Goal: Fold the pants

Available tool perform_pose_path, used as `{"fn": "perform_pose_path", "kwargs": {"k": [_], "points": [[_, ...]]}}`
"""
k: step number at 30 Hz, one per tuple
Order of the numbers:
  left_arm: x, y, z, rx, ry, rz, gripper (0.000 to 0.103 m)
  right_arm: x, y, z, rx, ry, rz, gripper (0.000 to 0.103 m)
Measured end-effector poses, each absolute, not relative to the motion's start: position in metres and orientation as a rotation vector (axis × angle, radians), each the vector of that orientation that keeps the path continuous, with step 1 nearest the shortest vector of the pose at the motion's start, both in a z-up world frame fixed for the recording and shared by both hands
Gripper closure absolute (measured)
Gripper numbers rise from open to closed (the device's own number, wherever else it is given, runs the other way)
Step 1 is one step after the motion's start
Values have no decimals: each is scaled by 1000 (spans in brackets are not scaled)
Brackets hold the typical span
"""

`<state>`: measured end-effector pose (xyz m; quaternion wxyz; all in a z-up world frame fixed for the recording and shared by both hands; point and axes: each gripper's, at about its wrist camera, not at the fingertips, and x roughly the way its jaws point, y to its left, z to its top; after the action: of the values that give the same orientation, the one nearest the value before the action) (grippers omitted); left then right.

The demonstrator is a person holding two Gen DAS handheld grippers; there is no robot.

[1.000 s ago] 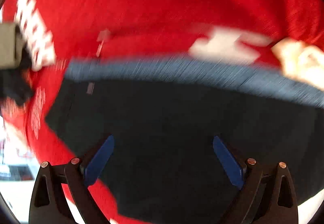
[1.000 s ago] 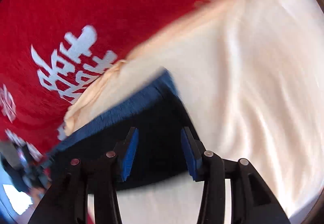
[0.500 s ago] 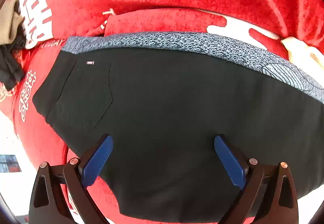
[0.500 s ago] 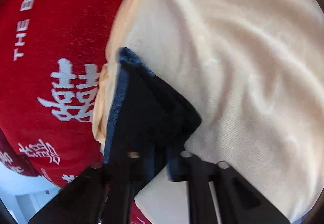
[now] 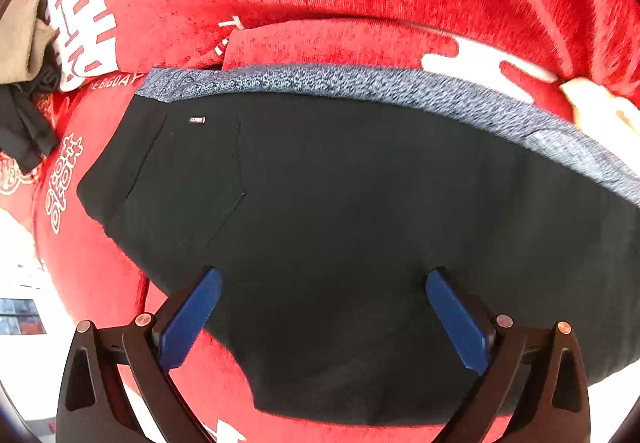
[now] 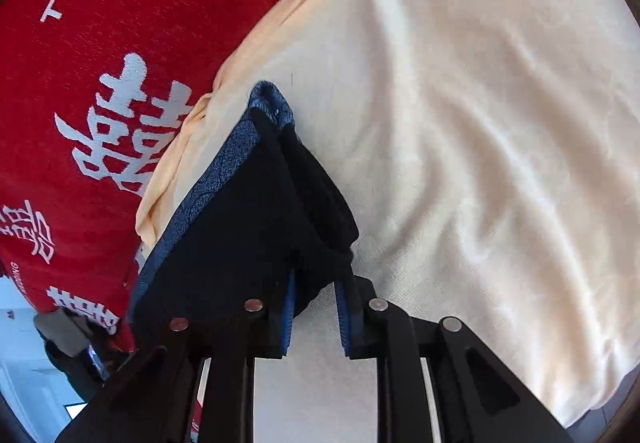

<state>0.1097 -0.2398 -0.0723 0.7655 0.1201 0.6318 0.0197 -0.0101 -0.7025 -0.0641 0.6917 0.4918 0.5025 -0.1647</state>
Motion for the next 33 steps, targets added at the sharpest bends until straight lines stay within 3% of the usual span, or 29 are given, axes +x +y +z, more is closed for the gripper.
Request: {"fn": "perform_pose_path", "kwargs": {"k": [7,11,13,15,17,19,22,28,33], "points": [[109,-269,-68,310,1327,-20,0,19,-707,-24,815,1110,-430,75],[109,-272,-70,299,1315,1,0,92,-706,-58,648,1235,-373,75],[110,-271,-74,311,1310,21,0,106,-711,-75,729,1279,-356,82],[111,-267,-85,333,1334,47,0,116,-711,-63,728,1189,-314,90],[112,-264,-83,307,1340,60,0,125,-712,-62,690,1188,-300,90],[112,-265,-72,274,1340,47,0,126,-719,-76,698,1274,-324,89],[112,-280,-54,259,1291,-25,0,113,-720,-68,690,1272,-375,75],[117,-308,-91,339,1334,-30,0,100,-665,-19,569,1157,-263,75],[111,-290,-87,331,1330,-46,0,113,-636,-69,566,1326,-191,76]]}}
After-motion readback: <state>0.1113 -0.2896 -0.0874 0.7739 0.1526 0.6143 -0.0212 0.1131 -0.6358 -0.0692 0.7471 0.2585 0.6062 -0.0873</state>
